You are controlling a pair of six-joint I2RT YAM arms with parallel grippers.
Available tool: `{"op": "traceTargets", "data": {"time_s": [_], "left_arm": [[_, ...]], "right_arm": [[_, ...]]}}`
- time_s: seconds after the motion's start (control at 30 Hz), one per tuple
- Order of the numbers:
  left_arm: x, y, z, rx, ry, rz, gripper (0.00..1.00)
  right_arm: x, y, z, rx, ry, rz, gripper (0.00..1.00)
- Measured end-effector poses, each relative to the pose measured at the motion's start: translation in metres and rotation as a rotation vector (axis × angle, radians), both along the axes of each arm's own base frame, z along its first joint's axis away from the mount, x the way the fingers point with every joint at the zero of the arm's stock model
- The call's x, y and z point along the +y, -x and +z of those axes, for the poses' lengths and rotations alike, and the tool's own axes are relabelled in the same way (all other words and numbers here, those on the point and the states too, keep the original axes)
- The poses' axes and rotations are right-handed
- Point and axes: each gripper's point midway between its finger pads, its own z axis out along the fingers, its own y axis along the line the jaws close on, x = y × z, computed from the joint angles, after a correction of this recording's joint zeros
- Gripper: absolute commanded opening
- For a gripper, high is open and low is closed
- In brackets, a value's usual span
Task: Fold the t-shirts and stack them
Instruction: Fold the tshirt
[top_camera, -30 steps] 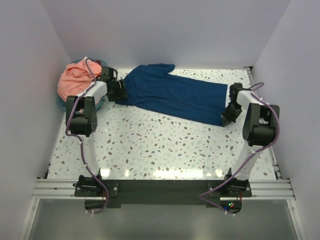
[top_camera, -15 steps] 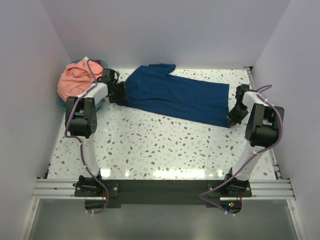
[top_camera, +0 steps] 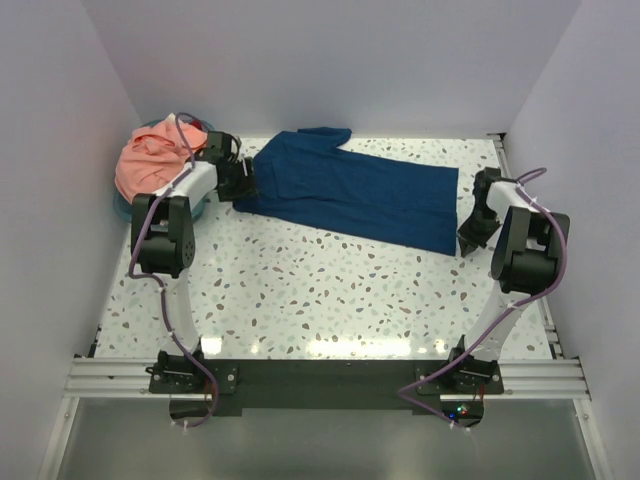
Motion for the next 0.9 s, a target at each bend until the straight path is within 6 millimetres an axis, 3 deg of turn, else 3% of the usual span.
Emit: {"op": "traceTargets", "data": {"time_s": [0.17, 0.3, 0.43, 0.5, 0.57, 0.67, 0.83, 0.9], "left_arm": [[-0.007, -0.02, 0.027, -0.074, 0.013, -0.01, 0.69], [-0.021, -0.022, 0.039, -0.103, 0.043, -0.042, 0.69], [-0.039, -0.018, 0.043, -0.103, 0.104, -0.098, 0.69], [-0.045, -0.016, 0.043, -0.099, 0.131, -0.123, 0.69], [-0.05, -0.014, 0.04, -0.087, 0.151, -0.141, 0.7], [-0.052, -0.009, 0.023, -0.042, 0.158, -0.16, 0.7], [-0.05, 0.003, -0.009, 0.051, 0.154, -0.166, 0.7], [-0.049, 0.004, -0.009, 0.05, 0.148, -0.167, 0.7]], "right_arm": [[-0.008, -0.013, 0.018, -0.025, 0.034, 0.011, 0.25], [-0.008, -0.037, 0.043, -0.082, 0.085, 0.059, 0.4], [0.019, -0.068, 0.066, -0.168, 0.09, 0.168, 0.44], [0.044, -0.083, 0.07, -0.213, 0.052, 0.23, 0.44], [0.065, -0.092, 0.066, -0.237, 0.008, 0.272, 0.44], [0.087, -0.097, 0.044, -0.223, -0.073, 0.305, 0.44], [0.093, -0.078, 0.0, -0.116, -0.151, 0.304, 0.44], [0.093, -0.076, -0.001, -0.11, -0.16, 0.302, 0.43]]}}
